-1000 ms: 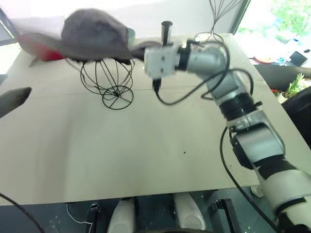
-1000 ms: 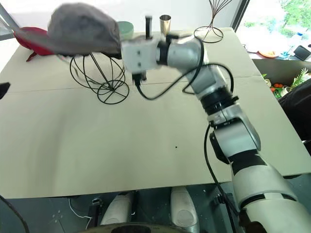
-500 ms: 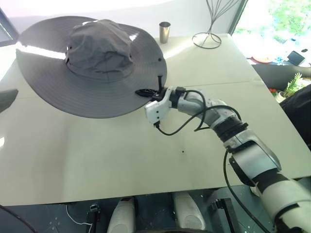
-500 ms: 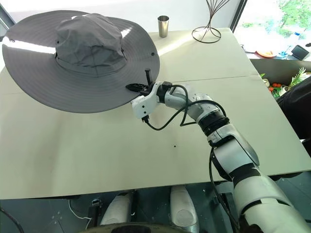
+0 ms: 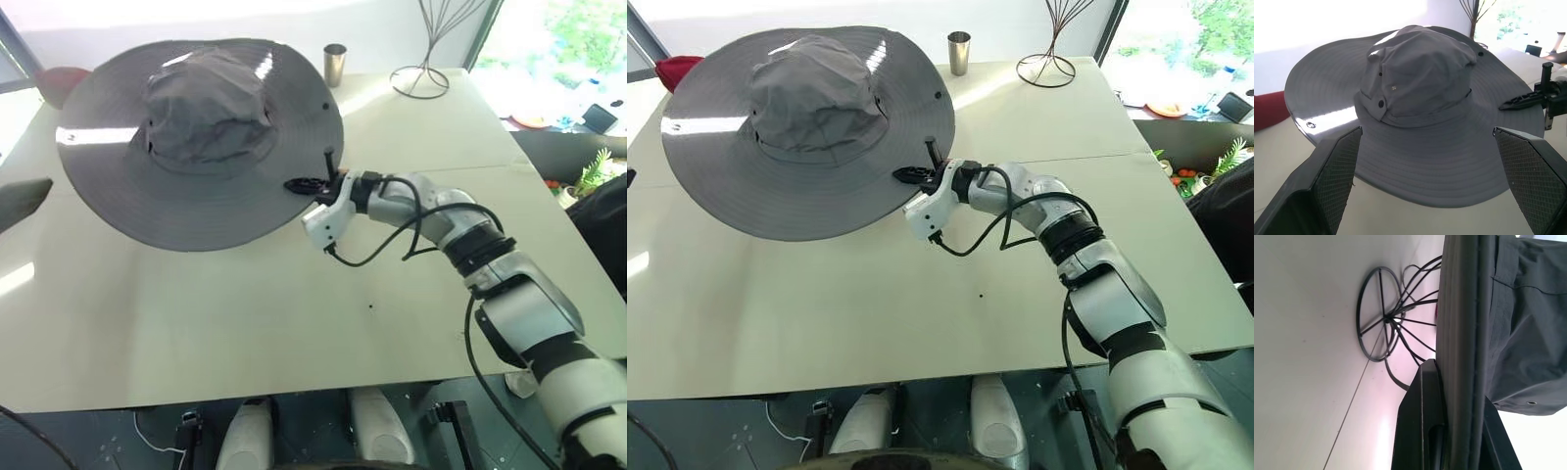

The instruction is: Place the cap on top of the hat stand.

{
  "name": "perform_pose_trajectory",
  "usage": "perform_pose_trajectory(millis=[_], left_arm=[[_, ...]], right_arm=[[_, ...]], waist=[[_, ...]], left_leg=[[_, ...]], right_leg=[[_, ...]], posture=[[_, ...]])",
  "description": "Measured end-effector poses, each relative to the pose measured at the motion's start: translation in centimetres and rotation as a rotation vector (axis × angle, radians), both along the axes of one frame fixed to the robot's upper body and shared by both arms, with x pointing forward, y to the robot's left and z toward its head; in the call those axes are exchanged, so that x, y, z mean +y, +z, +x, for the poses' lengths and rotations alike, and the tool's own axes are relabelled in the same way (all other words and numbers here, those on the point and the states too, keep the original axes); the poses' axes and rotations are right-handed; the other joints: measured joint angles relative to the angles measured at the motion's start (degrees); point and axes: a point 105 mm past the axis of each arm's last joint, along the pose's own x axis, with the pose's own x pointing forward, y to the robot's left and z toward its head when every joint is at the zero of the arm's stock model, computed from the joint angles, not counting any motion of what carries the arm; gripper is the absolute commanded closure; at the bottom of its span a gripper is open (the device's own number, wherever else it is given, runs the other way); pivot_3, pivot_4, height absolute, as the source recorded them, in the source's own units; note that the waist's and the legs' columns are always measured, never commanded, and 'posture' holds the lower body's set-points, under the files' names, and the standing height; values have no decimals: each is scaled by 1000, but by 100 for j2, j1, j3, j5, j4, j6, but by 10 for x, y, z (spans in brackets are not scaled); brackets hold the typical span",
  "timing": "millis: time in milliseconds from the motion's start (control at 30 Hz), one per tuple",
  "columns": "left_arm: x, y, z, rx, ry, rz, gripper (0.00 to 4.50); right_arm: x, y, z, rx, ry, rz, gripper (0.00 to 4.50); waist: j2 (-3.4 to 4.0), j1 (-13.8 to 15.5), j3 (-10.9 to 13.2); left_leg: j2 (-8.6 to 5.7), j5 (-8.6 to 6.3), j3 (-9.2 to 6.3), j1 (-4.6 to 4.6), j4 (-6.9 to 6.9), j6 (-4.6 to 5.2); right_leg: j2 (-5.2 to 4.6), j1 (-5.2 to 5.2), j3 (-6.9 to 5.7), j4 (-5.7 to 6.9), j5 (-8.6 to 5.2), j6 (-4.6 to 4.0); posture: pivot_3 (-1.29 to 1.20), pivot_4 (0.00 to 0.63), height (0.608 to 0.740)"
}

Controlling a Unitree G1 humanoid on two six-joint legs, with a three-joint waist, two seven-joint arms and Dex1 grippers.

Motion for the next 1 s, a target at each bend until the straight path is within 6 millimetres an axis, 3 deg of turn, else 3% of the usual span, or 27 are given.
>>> perform_pose_trajectory(millis=[200, 433, 633, 1000], left_arm=[[-2, -1, 5, 8, -12, 2, 0], [-1, 0, 5, 4, -12, 0, 0], [0, 0, 6, 1, -2, 0, 0], [0, -1, 6, -6, 12, -3, 0]], right_arm=[[4, -11, -8, 205, -2, 60, 4440], [7, 26, -10, 218, 11, 99, 4440], [5, 66, -9, 107, 26, 57, 4440], [-6, 58, 1, 2, 7, -36, 4440]], waist=[[0, -5, 0], [1, -1, 0], [1, 2, 0], [1, 6, 0]], left_leg=[[1, 0, 0, 0, 1, 0], [1, 0, -1, 0, 1, 0], [1, 0, -1, 0, 0, 0], [0, 0, 0, 0, 0, 0]], right_leg=[[0, 2, 0, 0, 0, 0], [0, 1, 0, 0, 0, 0], [0, 1, 0, -1, 0, 0], [-1, 0, 0, -1, 0, 0]], posture=[[0, 150, 740], [0, 150, 740], [0, 150, 740], [0, 150, 740]])
